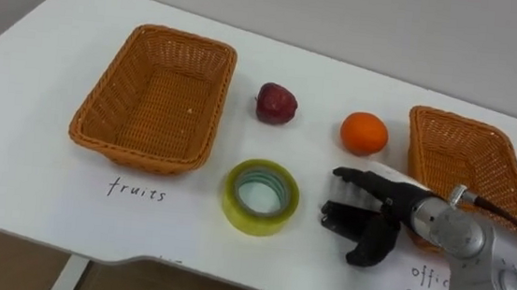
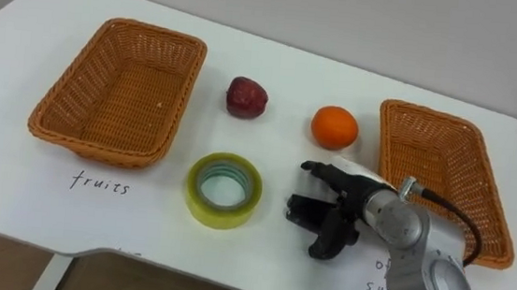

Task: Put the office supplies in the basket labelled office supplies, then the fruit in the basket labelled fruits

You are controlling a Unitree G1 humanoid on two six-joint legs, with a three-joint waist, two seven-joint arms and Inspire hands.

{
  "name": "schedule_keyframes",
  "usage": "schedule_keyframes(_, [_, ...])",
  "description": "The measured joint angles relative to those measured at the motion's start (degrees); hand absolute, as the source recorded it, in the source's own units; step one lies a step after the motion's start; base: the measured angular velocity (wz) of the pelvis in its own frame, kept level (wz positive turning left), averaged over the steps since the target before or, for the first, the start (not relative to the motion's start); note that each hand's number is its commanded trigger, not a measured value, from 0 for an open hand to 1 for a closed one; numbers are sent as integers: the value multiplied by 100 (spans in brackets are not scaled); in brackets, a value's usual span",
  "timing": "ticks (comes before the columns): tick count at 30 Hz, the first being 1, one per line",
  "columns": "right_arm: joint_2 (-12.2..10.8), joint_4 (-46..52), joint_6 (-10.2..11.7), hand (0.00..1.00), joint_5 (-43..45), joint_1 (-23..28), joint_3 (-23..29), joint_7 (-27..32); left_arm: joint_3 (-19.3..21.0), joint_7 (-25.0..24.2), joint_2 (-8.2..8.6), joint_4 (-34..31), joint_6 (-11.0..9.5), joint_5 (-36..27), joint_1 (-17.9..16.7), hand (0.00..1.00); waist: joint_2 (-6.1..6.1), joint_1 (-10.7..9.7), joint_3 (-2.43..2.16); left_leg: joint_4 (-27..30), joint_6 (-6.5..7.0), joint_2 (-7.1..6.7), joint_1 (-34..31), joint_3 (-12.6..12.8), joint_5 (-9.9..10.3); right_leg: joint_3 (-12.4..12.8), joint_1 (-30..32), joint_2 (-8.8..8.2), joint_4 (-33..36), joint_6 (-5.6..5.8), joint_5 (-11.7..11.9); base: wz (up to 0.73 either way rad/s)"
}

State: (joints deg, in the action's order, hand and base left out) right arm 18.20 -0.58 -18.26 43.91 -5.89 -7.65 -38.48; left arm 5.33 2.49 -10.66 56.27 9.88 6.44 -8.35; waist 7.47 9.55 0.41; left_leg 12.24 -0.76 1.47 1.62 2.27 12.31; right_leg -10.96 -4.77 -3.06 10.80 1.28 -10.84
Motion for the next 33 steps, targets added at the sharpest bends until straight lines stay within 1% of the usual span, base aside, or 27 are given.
schedule_keyframes(3, [0,-117,-62,0,151,2,94,208,-8,90,0,-4,1,0,-21,0,-6,-25,2,-7,-2,0,-10,-1,-12,-6,6,0,3,-5,8,0])
schedule_keyframes(5, [-1,-130,-60,0,150,11,136,272,-52,121,-3,-10,1,0,-24,0,-24,-55,2,-7,0,0,-26,0,-15,-7,21,0,2,-3,17,0])
schedule_keyframes(7, [-24,-107,-56,0,150,11,150,311,-104,164,3,-18,1,0,-23,0,-50,-97,-12,-11,4,0,-52,3,-21,-5,65,0,4,-2,27,0])
schedule_keyframes(8, [-63,-85,-58,10,151,14,166,336,-100,180,4,-18,1,3,-23,0,-57,-122,-18,-27,6,0,-57,13,-31,-1,72,-1,7,-4,32,-4])
schedule_keyframes(10, [-89,-64,-61,52,152,18,170,338,-99,189,2,-18,2,-1,-21,0,-64,-140,-20,-53,6,0,-40,37,-40,20,77,0,4,-4,33,-6])
schedule_keyframes(11, [-138,-48,-66,100,164,19,174,347,-99,188,2,-19,2,-1,-18,0,-65,-150,-22,-53,7,1,-32,51,-40,33,78,1,4,-4,33,-7])
schedule_keyframes(14, [-214,-49,-63,100,167,27,175,429,-98,185,8,-25,2,-8,-17,0,-61,-147,-24,-50,7,4,-3,81,-40,69,76,3,4,-3,35,-6])
schedule_keyframes(15, [-224,-48,-51,100,216,28,169,543,-98,182,12,-47,2,-8,-16,0,-59,-153,-25,-50,7,4,-3,82,-39,71,75,4,3,-1,38,0])
schedule_keyframes(20, [-302,-96,-60,100,696,28,149,793,-97,184,58,-150,-26,-8,-15,0,-68,-121,-18,-68,7,4,-5,79,-39,78,72,7,2,1,41,0])
schedule_keyframes(24, [-337,-115,-53,100,975,29,129,918,-98,217,57,-154,-34,-8,-19,0,-77,-118,-12,-62,7,4,4,73,-39,76,87,8,-5,1,41,0])
schedule_keyframes(33, [-365,-106,-10,100,968,41,113,1009,-100,233,58,-169,-147,-13,-16,0,-71,-144,-14,-78,8,4,6,72,-39,85,87,9,-8,1,41,0])
